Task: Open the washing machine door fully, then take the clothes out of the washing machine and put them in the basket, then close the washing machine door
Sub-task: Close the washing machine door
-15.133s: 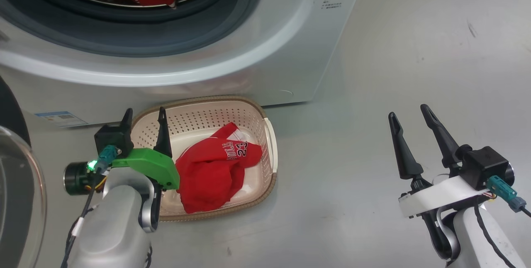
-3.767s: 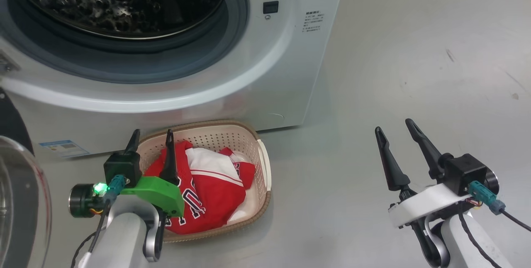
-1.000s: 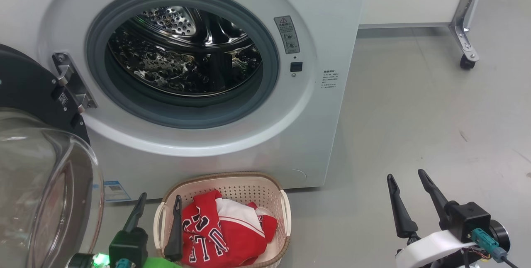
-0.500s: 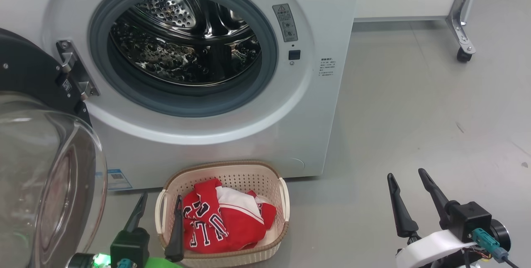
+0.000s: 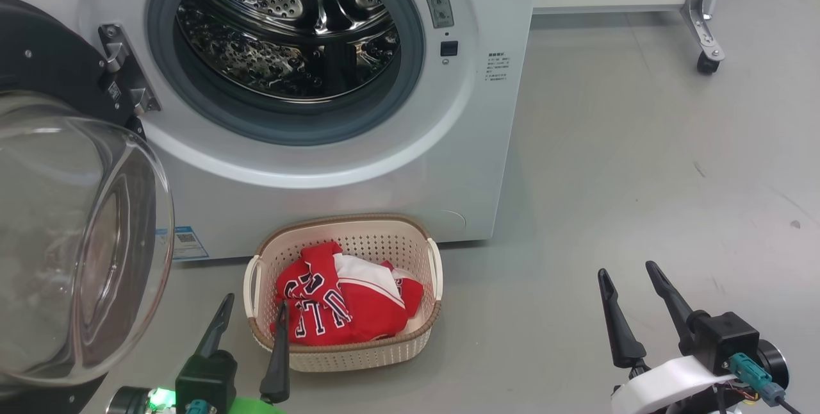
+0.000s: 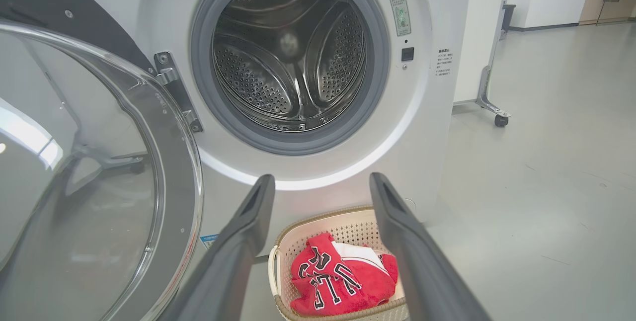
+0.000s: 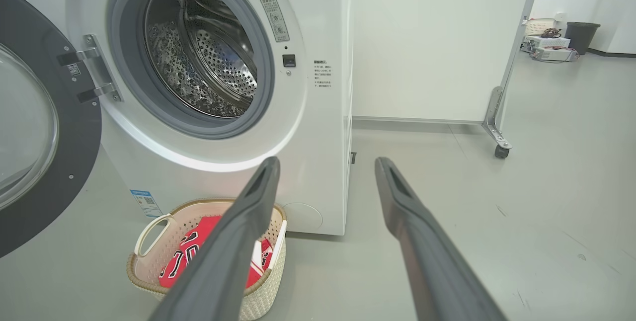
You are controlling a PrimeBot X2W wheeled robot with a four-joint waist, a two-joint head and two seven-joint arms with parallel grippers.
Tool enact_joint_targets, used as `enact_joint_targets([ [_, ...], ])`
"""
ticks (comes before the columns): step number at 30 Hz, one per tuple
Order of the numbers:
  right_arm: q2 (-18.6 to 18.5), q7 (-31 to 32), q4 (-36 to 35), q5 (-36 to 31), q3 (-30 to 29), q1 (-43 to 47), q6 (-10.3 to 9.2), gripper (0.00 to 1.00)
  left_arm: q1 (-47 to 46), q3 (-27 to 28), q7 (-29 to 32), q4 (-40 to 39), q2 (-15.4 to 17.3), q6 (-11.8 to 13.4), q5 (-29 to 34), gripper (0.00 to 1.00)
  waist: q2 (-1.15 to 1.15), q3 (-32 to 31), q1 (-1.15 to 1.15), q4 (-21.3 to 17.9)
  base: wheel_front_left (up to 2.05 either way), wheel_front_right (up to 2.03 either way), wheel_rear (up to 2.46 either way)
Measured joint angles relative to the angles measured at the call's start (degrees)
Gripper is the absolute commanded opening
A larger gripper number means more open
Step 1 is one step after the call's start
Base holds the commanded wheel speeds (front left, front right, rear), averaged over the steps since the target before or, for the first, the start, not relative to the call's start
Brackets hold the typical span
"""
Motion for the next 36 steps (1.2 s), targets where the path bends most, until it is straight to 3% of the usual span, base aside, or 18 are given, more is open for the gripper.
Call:
enact_joint_targets([
  [15,0.01,0.0,-0.03,0.01,0.0,0.0,0.0,1.0,0.16,0.74,0.41,-0.69,0.0,0.0,0.97,1.0,0.0,0.0,0.0,-0.17,-0.59,0.59,0.0],
  [36,-0.02,0.0,-0.02,0.04,-0.01,0.0,-0.34,1.0,0.45,1.02,0.91,-1.42,-0.01,0.01,1.9,1.0,0.0,-0.01,0.0,0.25,-0.06,0.06,0.0],
])
